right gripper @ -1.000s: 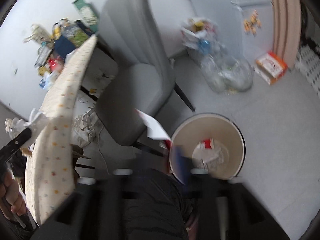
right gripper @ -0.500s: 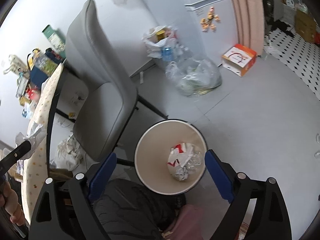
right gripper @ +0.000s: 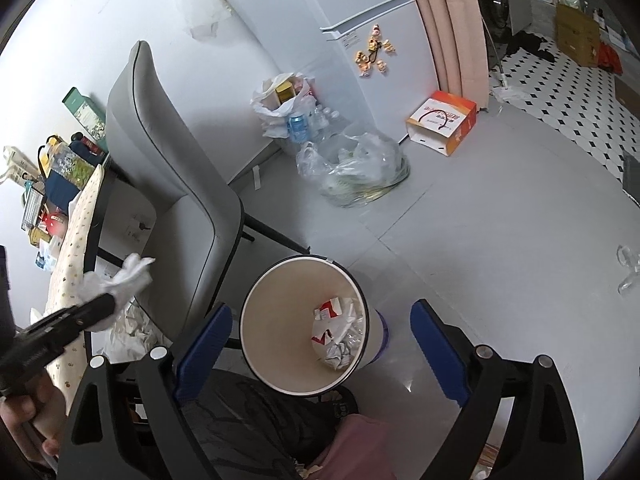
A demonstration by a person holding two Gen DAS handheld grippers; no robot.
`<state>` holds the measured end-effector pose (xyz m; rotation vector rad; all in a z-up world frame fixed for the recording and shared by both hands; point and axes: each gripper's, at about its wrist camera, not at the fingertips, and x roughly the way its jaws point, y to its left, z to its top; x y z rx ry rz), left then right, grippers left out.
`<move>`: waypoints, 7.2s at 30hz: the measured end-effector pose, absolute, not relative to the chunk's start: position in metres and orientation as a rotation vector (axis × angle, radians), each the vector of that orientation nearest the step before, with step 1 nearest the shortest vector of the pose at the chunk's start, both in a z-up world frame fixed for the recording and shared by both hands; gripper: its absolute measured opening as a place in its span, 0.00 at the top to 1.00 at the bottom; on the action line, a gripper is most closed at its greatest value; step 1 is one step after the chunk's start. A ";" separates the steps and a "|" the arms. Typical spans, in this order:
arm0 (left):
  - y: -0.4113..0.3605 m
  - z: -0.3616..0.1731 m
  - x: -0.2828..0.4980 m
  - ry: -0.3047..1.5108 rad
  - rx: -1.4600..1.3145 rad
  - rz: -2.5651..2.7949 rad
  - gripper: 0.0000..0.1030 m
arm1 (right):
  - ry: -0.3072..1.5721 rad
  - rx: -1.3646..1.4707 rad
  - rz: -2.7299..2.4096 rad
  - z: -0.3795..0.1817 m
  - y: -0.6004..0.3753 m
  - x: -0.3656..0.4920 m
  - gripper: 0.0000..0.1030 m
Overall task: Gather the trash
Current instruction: 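Move both tools back over the table toward the box and tissue, then grasp the small cardboard box with the left gripper while the right gripper grasps the white tissue, then carry both items over the bin and open both grippers to drop them, then move both tools back over the table toward the blue tissue pack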
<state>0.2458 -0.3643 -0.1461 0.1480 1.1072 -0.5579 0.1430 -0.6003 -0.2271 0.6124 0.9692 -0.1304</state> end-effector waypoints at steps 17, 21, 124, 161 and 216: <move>-0.308 -0.114 0.237 1.047 0.066 -0.460 0.20 | 0.958 0.556 -0.084 -0.206 -0.572 0.148 0.14; -0.284 -0.095 0.229 1.003 0.043 -0.430 0.17 | 0.951 0.534 -0.057 -0.194 -0.558 0.151 0.13; 0.128 -0.054 0.095 0.658 -0.438 0.231 0.66 | 0.838 -0.168 0.753 -0.060 -0.091 0.258 0.97; -0.107 -0.029 0.209 0.728 -0.207 -0.214 0.66 | 0.786 0.254 0.370 -0.071 -0.366 0.219 0.97; -0.256 -0.110 0.260 1.014 -0.192 -0.535 0.06 | 0.934 0.504 0.040 -0.170 -0.512 0.183 0.34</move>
